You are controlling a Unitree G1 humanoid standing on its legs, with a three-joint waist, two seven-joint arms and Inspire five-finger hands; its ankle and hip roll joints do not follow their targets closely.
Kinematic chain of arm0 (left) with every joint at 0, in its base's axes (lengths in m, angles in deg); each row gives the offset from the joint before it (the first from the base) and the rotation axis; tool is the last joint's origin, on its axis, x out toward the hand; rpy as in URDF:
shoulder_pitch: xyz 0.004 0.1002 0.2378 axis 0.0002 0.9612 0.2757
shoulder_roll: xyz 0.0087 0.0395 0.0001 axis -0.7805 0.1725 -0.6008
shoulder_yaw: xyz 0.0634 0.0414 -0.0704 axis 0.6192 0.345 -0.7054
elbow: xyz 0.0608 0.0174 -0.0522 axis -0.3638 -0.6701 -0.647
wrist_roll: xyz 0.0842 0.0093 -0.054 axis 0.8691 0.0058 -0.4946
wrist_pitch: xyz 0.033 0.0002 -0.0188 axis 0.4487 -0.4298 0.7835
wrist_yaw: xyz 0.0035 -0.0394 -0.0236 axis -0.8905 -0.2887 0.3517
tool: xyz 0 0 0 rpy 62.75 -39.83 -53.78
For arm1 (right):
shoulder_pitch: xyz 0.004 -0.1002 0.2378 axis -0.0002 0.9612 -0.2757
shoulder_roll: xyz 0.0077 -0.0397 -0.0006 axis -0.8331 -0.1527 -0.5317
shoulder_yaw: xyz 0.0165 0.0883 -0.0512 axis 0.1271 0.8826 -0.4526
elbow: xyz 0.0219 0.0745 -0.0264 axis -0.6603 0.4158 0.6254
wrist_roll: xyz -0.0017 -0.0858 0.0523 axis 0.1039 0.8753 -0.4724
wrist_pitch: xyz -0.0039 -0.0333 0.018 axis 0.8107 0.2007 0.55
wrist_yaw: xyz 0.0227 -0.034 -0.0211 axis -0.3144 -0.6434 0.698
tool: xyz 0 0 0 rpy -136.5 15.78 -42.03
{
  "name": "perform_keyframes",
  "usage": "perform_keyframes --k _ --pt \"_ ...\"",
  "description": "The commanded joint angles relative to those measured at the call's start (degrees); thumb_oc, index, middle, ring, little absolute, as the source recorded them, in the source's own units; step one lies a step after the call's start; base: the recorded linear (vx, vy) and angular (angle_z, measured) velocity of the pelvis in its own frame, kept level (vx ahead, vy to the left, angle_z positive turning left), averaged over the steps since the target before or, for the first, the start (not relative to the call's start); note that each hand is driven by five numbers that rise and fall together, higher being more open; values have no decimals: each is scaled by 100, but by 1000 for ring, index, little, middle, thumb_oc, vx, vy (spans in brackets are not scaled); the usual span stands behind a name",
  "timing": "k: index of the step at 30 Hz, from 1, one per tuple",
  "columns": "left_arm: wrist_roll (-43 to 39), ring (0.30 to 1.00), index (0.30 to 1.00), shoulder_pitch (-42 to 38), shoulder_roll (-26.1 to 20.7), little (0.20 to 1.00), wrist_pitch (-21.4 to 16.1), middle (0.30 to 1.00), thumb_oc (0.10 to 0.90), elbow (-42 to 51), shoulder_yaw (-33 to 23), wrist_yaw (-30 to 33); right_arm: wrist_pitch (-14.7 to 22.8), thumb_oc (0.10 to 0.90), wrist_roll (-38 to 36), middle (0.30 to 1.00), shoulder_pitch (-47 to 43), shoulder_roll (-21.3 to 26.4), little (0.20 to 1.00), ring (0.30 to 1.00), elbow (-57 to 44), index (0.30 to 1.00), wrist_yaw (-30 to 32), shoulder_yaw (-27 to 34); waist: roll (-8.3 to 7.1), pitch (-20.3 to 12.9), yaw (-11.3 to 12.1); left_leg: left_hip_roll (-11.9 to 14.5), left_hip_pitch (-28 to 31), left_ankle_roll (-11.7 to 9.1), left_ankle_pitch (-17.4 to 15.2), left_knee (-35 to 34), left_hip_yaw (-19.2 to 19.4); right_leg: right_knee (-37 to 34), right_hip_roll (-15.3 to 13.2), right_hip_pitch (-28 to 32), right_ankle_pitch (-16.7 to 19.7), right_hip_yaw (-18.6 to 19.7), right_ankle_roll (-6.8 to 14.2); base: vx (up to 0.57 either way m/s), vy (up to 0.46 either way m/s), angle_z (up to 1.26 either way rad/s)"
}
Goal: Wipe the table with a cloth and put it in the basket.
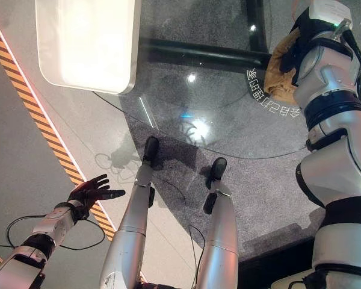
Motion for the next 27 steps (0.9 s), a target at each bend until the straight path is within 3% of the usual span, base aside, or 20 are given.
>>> perform_keyframes --k 1,9,18,27 --pt "-61 900 900 458 -117 900 -27 900 800 -69 45 94 255 100 -363 300 -109 276 200 300 -392 300 570 34 229 -70 -58 -629 93 759 -392 173 622 -692 591 272 237 -387 -279 0 0 0" --pt "-60 900 900 454 -23 900 -103 900 800 -71 59 129 330 100 -386 300 -153 52 200 300 -980 300 1009 34 255 -70 -58 -648 144 752 -398 150 647 -748 580 316 236 -391 -273 0 0 0" --pt "4 900 900 451 115 900 -146 900 800 -31 88 168 130 100 -440 300 -216 -314 200 300 -1694 300 1248 -38 253 -70 -22 -690 188 758 -391 109 649 -829 591 367 248 -414 -278 0 0 0" --pt "39 900 900 455 234 900 -163 900 800 19 102 246 -152 100 226 300 -404 -712 200 300 -2081 300 1264 -252 256 -70 82 -722 194 767 -373 70 596 -874 582 397 246 -461 -275 0 0 0"
